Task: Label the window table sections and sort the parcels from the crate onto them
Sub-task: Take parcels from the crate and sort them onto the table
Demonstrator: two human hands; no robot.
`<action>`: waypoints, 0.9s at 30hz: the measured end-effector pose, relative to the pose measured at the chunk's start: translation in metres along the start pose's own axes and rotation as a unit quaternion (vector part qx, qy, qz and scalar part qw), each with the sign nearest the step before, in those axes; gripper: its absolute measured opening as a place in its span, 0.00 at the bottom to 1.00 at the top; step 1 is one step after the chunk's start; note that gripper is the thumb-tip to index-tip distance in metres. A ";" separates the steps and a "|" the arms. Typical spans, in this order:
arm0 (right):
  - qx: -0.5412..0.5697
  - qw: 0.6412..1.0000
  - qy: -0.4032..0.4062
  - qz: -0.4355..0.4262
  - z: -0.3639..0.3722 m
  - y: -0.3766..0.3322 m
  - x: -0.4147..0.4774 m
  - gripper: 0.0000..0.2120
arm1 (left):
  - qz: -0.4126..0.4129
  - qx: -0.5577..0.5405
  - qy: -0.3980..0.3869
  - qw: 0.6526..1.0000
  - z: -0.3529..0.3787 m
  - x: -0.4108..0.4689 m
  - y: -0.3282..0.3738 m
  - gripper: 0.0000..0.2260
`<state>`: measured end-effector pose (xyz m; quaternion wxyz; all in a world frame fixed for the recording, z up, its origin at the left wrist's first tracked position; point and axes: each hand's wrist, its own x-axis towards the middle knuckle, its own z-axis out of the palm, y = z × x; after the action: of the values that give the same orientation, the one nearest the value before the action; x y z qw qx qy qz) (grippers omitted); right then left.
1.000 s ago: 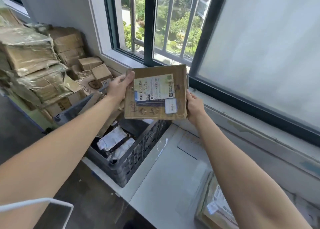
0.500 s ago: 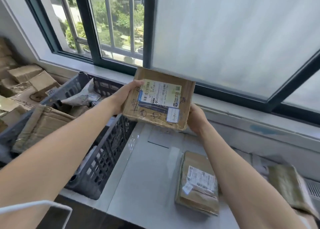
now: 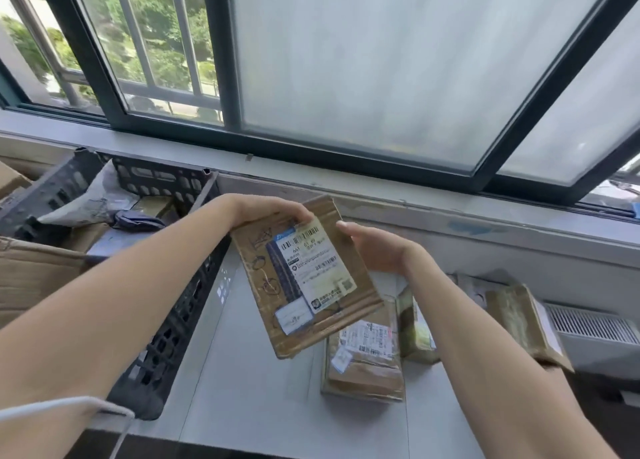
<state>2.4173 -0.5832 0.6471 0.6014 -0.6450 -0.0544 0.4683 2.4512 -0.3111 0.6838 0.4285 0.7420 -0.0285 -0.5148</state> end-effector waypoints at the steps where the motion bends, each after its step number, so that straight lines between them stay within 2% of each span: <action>1: -0.003 1.000 0.004 -0.003 0.000 0.005 0.000 0.30 | -0.004 0.010 -0.004 1.000 0.003 0.001 0.003 0.30; 3: -0.003 1.000 0.031 -0.004 0.000 0.016 -0.001 0.30 | 0.014 0.052 0.021 0.998 0.007 0.007 0.006 0.29; 6: -0.005 0.992 0.122 -0.021 -0.002 0.026 0.001 0.29 | 0.062 0.125 0.206 0.968 0.013 0.017 0.005 0.37; 8: 0.025 0.980 0.190 -0.058 -0.007 0.030 0.002 0.27 | 0.093 0.088 0.326 0.937 0.014 0.022 0.001 0.40; 9: 0.047 0.973 0.212 -0.074 -0.010 0.031 0.002 0.27 | 0.100 0.048 0.354 0.929 0.013 0.023 -0.002 0.40; 11: 0.080 0.967 0.224 -0.092 -0.016 0.032 0.001 0.28 | 0.103 -0.021 0.346 0.932 0.014 0.021 -0.007 0.36; 15: 0.080 0.965 0.230 -0.097 -0.018 0.034 0.005 0.27 | 0.130 -0.100 0.291 0.942 0.024 0.018 -0.013 0.21; 24: 0.023 0.934 0.343 -0.099 -0.011 0.020 0.017 0.20 | 0.157 -0.147 0.359 0.908 0.032 0.028 -0.006 0.16; 27: 0.007 0.933 0.346 -0.098 -0.015 0.021 0.011 0.19 | 0.153 -0.154 0.360 0.908 0.035 0.035 -0.001 0.16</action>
<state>2.4233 -0.5932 0.6219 0.6301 -0.7546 0.0972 0.1554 2.4390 -0.3486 0.6533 0.5921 0.7881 0.0944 -0.1393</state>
